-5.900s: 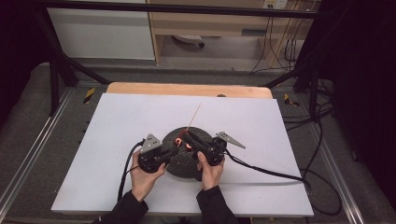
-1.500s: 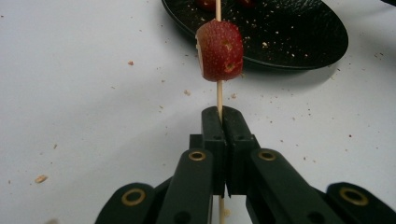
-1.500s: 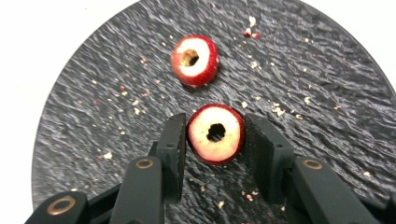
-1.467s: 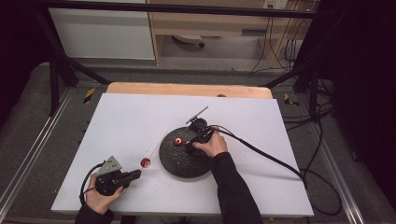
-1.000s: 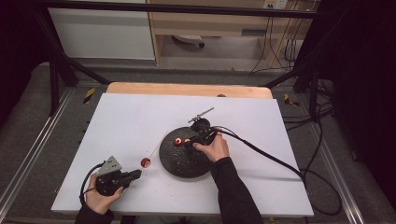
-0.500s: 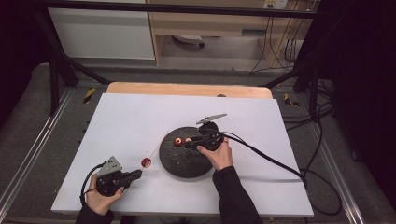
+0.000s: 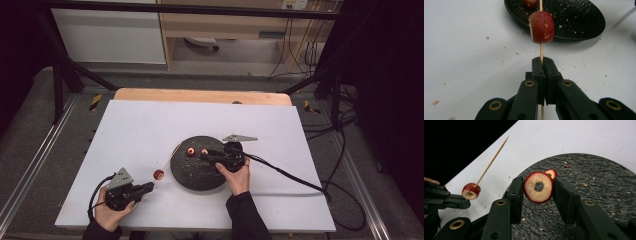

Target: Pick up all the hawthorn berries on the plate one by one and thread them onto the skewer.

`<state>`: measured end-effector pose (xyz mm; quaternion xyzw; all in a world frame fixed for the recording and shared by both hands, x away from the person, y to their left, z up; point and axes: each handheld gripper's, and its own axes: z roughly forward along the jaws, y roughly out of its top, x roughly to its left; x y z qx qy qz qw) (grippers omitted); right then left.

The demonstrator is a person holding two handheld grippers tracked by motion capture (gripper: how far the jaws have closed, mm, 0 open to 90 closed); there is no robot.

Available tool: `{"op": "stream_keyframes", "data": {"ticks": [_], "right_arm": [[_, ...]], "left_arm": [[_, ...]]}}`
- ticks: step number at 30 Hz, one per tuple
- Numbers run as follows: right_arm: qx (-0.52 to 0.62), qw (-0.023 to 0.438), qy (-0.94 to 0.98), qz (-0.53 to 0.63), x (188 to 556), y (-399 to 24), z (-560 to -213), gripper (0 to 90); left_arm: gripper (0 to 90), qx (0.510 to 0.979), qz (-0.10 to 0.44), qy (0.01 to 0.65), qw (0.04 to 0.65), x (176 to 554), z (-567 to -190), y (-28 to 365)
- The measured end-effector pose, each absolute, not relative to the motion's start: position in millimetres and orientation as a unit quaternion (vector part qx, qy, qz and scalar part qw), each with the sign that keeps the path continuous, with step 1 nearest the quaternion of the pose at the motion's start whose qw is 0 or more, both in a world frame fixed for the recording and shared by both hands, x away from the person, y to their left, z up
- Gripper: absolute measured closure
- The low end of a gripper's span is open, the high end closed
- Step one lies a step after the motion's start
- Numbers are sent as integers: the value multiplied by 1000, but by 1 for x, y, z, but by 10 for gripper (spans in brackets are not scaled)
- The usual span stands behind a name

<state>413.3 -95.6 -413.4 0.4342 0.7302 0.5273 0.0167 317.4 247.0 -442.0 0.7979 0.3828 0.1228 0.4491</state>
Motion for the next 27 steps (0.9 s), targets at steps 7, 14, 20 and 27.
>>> {"op": "stream_keyframes", "data": {"ticks": [7, 14, 20, 27], "right_arm": [[454, 21, 689, 564, 405, -100, -426, 611], [463, 36, 655, 596, 399, -100, -431, 612], [464, 46, 632, 619, 399, -100, -428, 612], [461, 61, 606, 645, 397, -102, -421, 612]], "left_arm": [[886, 796, 124, 384, 452, 317, -442, 244], [886, 794, 126, 386, 453, 316, -442, 241], [886, 793, 128, 386, 455, 316, -441, 237], [886, 791, 129, 385, 457, 316, -442, 232]]}}
